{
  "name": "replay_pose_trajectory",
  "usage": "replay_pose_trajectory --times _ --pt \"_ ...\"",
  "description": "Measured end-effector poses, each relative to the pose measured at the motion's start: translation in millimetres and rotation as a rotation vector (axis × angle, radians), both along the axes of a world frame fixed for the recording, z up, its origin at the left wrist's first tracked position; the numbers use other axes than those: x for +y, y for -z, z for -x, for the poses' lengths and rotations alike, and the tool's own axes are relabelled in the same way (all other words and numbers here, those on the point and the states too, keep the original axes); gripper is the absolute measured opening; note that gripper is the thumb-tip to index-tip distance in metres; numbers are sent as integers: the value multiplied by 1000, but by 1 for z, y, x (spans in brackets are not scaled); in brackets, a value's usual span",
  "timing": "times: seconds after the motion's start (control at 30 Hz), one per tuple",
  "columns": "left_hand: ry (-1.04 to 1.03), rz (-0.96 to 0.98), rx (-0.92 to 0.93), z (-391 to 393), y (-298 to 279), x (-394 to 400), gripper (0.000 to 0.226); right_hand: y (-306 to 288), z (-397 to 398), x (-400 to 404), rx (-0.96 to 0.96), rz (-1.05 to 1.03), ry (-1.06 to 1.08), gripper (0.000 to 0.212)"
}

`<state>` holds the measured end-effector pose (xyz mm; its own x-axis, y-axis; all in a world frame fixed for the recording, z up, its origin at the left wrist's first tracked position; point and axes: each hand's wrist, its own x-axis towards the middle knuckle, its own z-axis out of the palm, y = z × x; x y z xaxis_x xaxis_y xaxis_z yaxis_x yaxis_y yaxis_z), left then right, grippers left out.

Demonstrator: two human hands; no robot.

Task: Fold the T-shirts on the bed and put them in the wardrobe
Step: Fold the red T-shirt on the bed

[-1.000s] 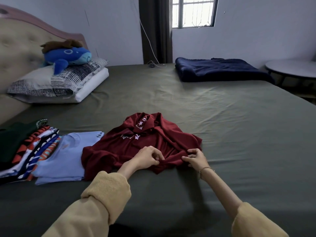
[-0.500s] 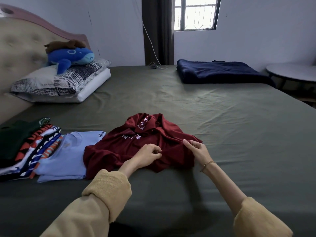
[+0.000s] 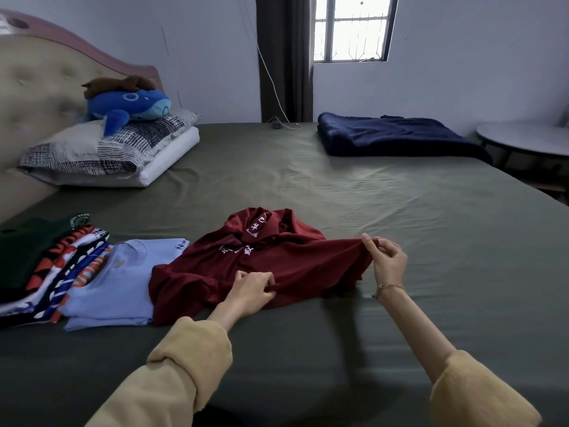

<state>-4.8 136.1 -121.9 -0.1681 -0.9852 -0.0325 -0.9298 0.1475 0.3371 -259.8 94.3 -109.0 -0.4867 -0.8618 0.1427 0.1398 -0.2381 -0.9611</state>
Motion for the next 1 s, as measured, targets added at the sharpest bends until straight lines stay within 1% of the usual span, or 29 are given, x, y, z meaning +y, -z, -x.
replay_pose_trajectory --times 0.1,0.17,0.27,0.33,0.37,0.4,0.47,0.53,0.6,0.67,0.8,0.9,0.93,1.0 --pt "-137 15 23 -27 -4 1 10 3 -7 4 132 44 -47 33" --pt "-186 41 102 -39 -9 0 8 1 -23 10 273 69 -127 31" --pt "-166 104 292 -35 -17 0 7 4 -55 18 532 120 -214 30" --pt "-134 159 367 -23 -22 2 5 7 -75 18 706 152 -297 26" --pt "-122 185 410 -18 -25 4 3 7 -85 18 782 151 -370 26" --pt "-105 206 465 -12 -27 4 2 7 -92 19 815 128 -455 27" --pt "-82 217 573 -5 -33 5 4 8 -101 22 809 80 -592 28" --pt "-53 201 602 -6 -35 4 7 10 -105 22 800 90 -580 29" --pt "-20 191 561 -10 -35 5 9 11 -105 22 794 94 -542 30" --pt "-16 189 481 -16 -33 8 13 11 -106 22 804 104 -531 29" --pt "-52 143 168 -35 -22 19 21 8 -103 22 748 109 -483 28" --pt "-115 142 -10 -57 -8 27 28 7 -98 18 700 90 -443 27" --pt "-151 159 -38 -65 -5 29 31 6 -96 17 687 86 -430 27" --pt "-234 183 4 -79 -2 34 29 7 -94 14 676 92 -414 30"
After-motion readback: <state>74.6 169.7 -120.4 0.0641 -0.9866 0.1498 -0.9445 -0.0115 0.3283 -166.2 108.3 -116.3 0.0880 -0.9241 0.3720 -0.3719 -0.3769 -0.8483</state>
